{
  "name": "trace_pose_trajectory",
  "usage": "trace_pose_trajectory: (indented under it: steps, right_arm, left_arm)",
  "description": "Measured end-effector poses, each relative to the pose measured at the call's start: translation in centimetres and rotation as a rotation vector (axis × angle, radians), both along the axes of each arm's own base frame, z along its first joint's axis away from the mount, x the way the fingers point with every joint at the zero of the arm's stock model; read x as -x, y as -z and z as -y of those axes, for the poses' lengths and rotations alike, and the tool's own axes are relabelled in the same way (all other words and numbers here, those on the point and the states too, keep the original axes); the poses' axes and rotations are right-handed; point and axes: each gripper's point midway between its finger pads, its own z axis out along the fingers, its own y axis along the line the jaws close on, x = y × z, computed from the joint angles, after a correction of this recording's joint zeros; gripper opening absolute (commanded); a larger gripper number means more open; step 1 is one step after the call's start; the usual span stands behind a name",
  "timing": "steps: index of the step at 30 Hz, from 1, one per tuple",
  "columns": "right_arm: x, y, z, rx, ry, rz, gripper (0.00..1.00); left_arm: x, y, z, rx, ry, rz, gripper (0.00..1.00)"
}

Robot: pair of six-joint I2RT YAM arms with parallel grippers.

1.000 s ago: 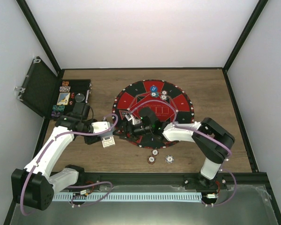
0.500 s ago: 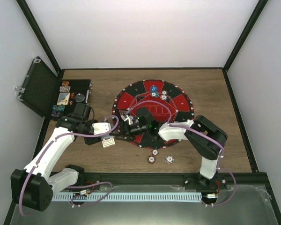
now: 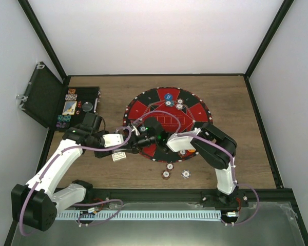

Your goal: Distribute texas hold em gaming equipment

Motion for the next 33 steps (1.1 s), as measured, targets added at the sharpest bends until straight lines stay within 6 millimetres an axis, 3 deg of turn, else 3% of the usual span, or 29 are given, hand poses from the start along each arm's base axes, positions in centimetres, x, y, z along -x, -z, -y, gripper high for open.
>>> trace_pose_trajectory:
  steps: [3,4,6,15,33]
  right_arm:
    - [0.2,-0.2,-0.3,-0.019,-0.009,-0.009,0.21]
    - [0.3,-0.5,-0.3,-0.028,-0.011,-0.014,0.17]
    - [0.4,-0.8,-0.4,-0.042,-0.015,-0.017,0.11]
    - [1.3,0.0,0.5,-0.054,-0.016,-0.053,0.08]
    - [3.0,-0.5,1.2,-0.107,-0.058,-0.069,0.09]
  left_arm:
    - [0.0,0.0,0.1,0.000,0.003,0.001,0.79]
    - [0.0,0.0,0.1,0.001,0.003,0.003,0.90]
    - [-0.2,-0.1,0.3,0.011,0.003,0.009,0.99]
    - [0.1,-1.9,1.7,0.120,0.001,0.051,1.00]
    - [2.0,-1.9,3.1,0.216,0.077,0.042,0.87]
